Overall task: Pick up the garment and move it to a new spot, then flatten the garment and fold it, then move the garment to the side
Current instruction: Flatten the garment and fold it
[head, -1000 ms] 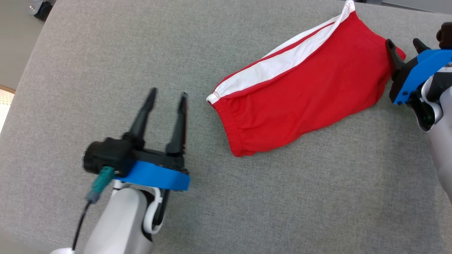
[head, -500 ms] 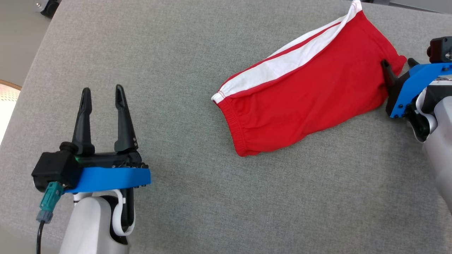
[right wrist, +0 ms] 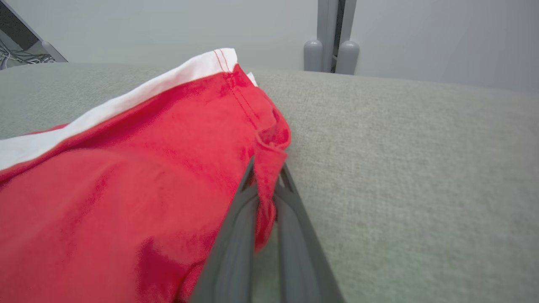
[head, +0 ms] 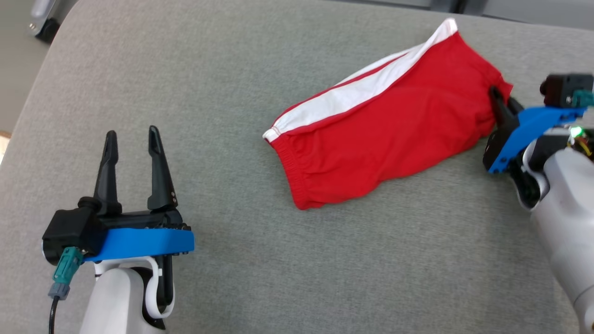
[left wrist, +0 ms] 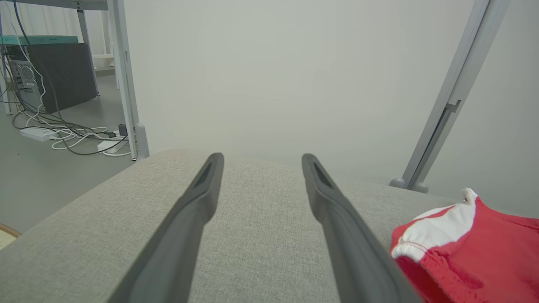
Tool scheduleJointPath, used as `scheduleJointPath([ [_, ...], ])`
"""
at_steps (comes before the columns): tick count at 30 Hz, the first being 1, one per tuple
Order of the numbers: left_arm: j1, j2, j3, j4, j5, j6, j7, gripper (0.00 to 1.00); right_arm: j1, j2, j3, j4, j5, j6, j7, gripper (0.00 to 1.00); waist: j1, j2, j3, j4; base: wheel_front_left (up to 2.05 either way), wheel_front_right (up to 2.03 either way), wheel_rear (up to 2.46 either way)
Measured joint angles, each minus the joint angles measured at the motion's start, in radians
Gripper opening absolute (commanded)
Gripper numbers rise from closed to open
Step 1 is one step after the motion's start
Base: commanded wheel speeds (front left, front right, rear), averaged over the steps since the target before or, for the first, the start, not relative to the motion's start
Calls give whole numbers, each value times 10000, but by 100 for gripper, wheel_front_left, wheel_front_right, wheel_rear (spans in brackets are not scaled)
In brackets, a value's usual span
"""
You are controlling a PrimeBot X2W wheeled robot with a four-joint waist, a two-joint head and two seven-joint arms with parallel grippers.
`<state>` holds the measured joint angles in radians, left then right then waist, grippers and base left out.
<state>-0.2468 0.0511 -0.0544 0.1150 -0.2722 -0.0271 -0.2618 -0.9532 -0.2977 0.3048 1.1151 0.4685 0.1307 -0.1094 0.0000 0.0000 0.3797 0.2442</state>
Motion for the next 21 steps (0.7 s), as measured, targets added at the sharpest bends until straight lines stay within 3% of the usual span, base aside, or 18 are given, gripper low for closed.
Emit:
scheduleJointPath([
  [11,473,-4,499,63,453,-171,0,100,2406,-54,33,-1883,1739,0,-920,0,0,0,-743,-997,0,0,0],
  [21,1041,-2,830,109,656,-263,0,100,4832,-322,-1151,-2984,2637,0,-1256,0,0,0,-1501,-1572,0,0,0],
])
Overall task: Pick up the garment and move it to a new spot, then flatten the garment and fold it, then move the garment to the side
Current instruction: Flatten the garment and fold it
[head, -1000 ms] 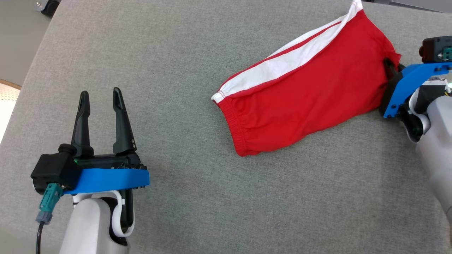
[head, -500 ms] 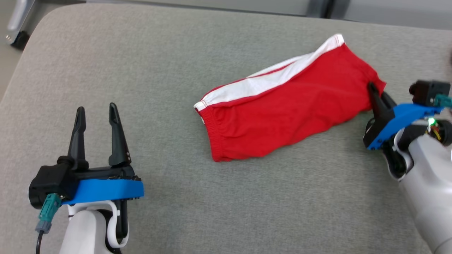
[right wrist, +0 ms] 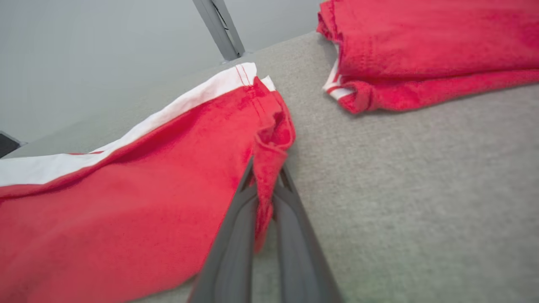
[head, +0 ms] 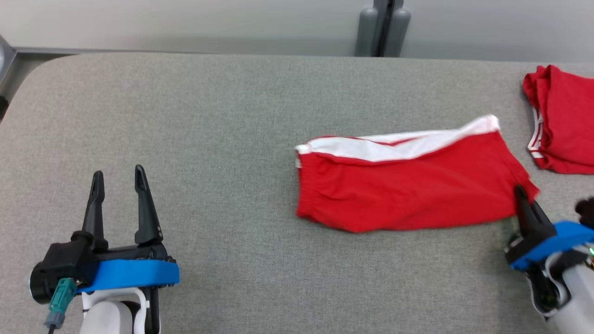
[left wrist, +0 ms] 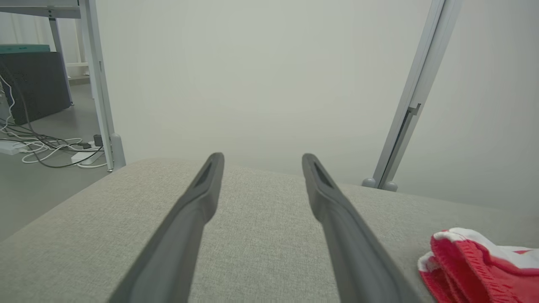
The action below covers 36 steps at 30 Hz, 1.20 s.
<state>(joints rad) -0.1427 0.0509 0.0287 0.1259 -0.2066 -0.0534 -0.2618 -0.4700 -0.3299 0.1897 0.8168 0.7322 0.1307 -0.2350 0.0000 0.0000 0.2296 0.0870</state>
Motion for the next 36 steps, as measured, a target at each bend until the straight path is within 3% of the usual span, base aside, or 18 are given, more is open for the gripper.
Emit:
scheduleJointPath([
  [8,291,0,15,15,42,-59,0,100,1304,-82,-1016,-318,-13,0,-25,0,-1,0,-405,-37,0,0,0],
  [16,398,0,58,134,88,-92,0,100,1205,357,-1308,-1177,-652,-2,328,0,0,0,-681,-34,0,0,0],
  [27,442,0,-115,276,86,-171,0,100,-426,1586,-890,-2322,-1691,-2,1189,0,0,0,-991,277,0,0,0],
  [36,438,-2,-293,288,-50,-88,0,100,-853,2349,399,-2451,-2180,-2,1563,0,0,0,-975,658,0,0,0],
])
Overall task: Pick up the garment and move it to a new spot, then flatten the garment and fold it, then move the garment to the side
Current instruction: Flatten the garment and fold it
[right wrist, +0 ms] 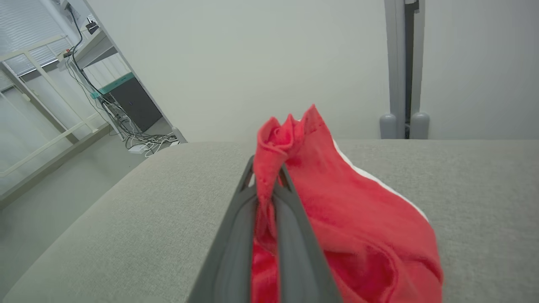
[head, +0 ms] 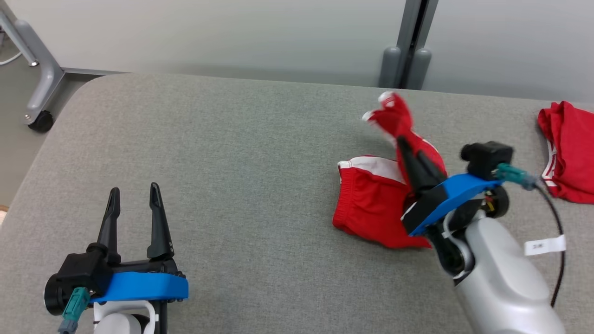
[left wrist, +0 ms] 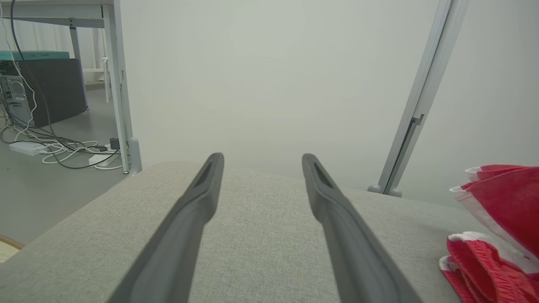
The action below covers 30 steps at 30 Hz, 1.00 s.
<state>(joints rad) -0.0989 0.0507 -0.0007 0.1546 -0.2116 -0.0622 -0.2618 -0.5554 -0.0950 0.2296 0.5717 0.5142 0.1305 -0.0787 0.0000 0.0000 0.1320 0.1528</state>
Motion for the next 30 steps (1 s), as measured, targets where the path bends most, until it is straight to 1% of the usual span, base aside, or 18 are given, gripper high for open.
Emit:
scheduleJointPath([
  [10,92,2,-56,-81,-84,88,0,100,1034,165,1814,59,-121,0,-12,0,1,0,66,149,0,0,0],
  [16,110,2,-75,-105,-105,102,0,100,1528,209,2420,50,-188,0,-217,0,0,0,111,124,0,0,0],
  [17,107,2,-82,-105,-113,102,0,100,1574,230,2495,46,-155,0,-253,7,0,0,123,111,0,0,0],
  [18,105,2,-88,-105,-113,102,0,100,1609,251,2569,36,-132,0,-286,74,0,0,131,96,0,0,0],
  [19,100,2,-94,-105,-113,102,0,100,1623,259,2671,19,-134,0,-314,100,0,0,135,82,0,0,0],
  [25,87,2,-127,-81,-109,102,0,100,1682,293,3179,-65,-368,0,-600,100,0,0,94,-71,0,0,0],
  [30,89,2,-127,-67,-61,100,0,100,1716,146,3244,-439,-412,0,-986,100,0,0,6,-312,0,0,0],
])
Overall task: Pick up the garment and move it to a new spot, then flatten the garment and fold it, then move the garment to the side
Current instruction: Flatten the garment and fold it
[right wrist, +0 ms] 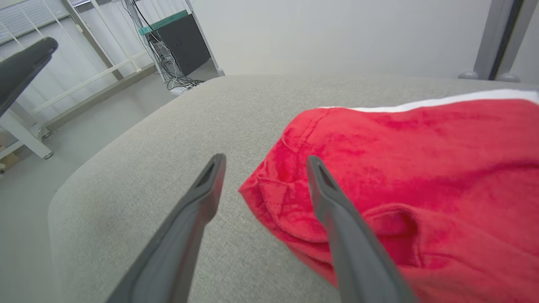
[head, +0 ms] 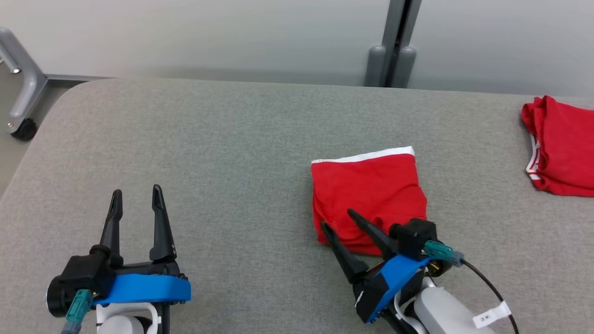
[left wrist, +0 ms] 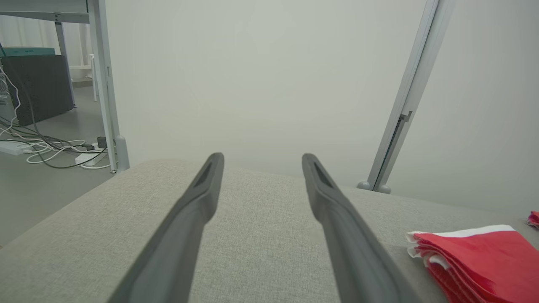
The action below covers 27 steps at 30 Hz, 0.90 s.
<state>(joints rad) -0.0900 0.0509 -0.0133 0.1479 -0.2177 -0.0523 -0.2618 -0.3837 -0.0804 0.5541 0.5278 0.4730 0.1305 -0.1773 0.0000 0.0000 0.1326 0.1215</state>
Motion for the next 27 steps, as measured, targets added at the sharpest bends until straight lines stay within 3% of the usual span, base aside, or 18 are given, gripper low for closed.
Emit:
scheduleJointPath([
  [4,11,0,21,0,107,-8,0,100,146,-305,-420,-512,-151,0,-276,100,0,0,-76,-295,0,0,0],
  [13,29,33,207,236,366,-54,0,100,858,-727,-2861,-1743,-759,0,-447,100,0,0,-223,-1167,0,0,0],
  [27,421,263,276,591,543,165,71,100,2604,-174,-5354,-3597,-1768,0,221,100,-1,0,-752,-1792,0,0,0],
])
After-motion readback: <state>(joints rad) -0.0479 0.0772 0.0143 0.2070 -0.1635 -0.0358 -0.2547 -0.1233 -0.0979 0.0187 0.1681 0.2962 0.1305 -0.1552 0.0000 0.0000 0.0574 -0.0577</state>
